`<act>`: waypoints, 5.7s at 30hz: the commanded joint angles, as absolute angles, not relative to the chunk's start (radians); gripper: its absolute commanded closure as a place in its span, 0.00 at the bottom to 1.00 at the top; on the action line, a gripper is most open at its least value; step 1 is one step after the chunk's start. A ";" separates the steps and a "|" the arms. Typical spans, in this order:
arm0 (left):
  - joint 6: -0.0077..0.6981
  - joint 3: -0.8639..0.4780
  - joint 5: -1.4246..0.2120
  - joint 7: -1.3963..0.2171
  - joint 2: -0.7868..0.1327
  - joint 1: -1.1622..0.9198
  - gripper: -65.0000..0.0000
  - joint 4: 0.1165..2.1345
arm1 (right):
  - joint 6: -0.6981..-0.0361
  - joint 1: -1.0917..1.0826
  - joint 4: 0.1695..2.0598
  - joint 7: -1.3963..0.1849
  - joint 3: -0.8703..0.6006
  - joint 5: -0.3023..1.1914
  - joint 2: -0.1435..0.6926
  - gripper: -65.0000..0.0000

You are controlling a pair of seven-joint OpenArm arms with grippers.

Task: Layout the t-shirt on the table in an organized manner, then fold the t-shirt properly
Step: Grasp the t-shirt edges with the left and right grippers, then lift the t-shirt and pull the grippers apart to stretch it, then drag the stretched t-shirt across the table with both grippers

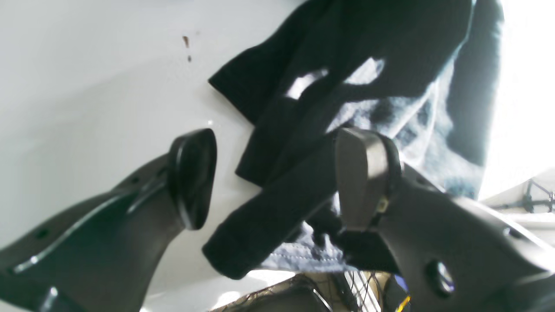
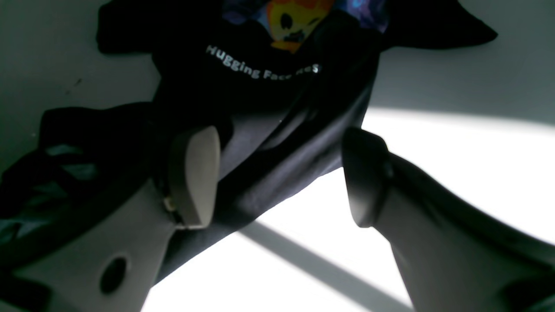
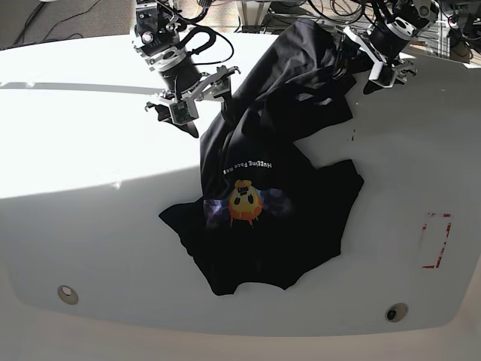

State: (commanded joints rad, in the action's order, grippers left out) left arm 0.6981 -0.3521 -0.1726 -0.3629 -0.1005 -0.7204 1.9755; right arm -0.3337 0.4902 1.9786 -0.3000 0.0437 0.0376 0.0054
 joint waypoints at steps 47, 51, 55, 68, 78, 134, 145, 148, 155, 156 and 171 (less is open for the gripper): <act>0.698 -0.242 0.079 -0.535 -0.180 -0.625 0.93 1.796 | -0.328 0.334 1.952 -0.321 -0.001 0.038 0.004 0.33; 0.698 -0.286 0.079 -0.535 -0.180 -0.627 0.97 1.788 | -0.328 0.239 1.903 -0.375 -0.013 0.038 0.004 0.33; 0.698 -0.317 0.077 -0.535 -0.197 -0.628 0.99 1.788 | -0.331 0.137 1.816 -0.398 -0.050 0.038 0.004 0.33; 0.698 -0.455 0.070 -0.536 -0.248 -0.650 1.00 1.788 | -0.335 -0.136 1.472 -0.397 -0.125 0.038 0.012 0.33; 0.698 -0.598 0.071 -0.536 -0.248 -0.645 1.00 1.788 | -0.390 -0.266 1.239 -0.395 -0.143 0.038 0.012 0.33; 0.698 -0.705 0.071 -0.670 -0.249 -0.530 1.00 1.790 | -0.538 -0.456 0.727 -0.246 -0.143 0.038 -0.018 1.00; 0.698 -0.716 0.074 -0.754 -0.297 -0.400 1.00 1.790 | -0.535 -0.262 1.307 -0.484 -0.163 0.036 0.002 1.00; 0.698 -0.694 0.076 -0.792 -0.300 -0.344 1.00 1.793 | -0.535 -0.231 1.438 -0.555 -0.200 0.036 0.007 1.00; 0.698 -0.631 0.077 -0.955 -0.352 -0.154 1.00 1.796 | -0.544 -0.216 1.664 -0.687 -0.306 0.033 0.030 1.00; 0.698 -0.625 0.077 -0.969 -0.354 -0.133 1.00 1.796 | -0.544 -0.219 1.679 -0.699 -0.312 0.036 0.041 1.00; 0.698 -0.450 0.077 -1.259 -0.380 0.331 1.00 1.796 | -0.544 -0.331 1.808 -0.786 -0.317 0.038 0.162 1.00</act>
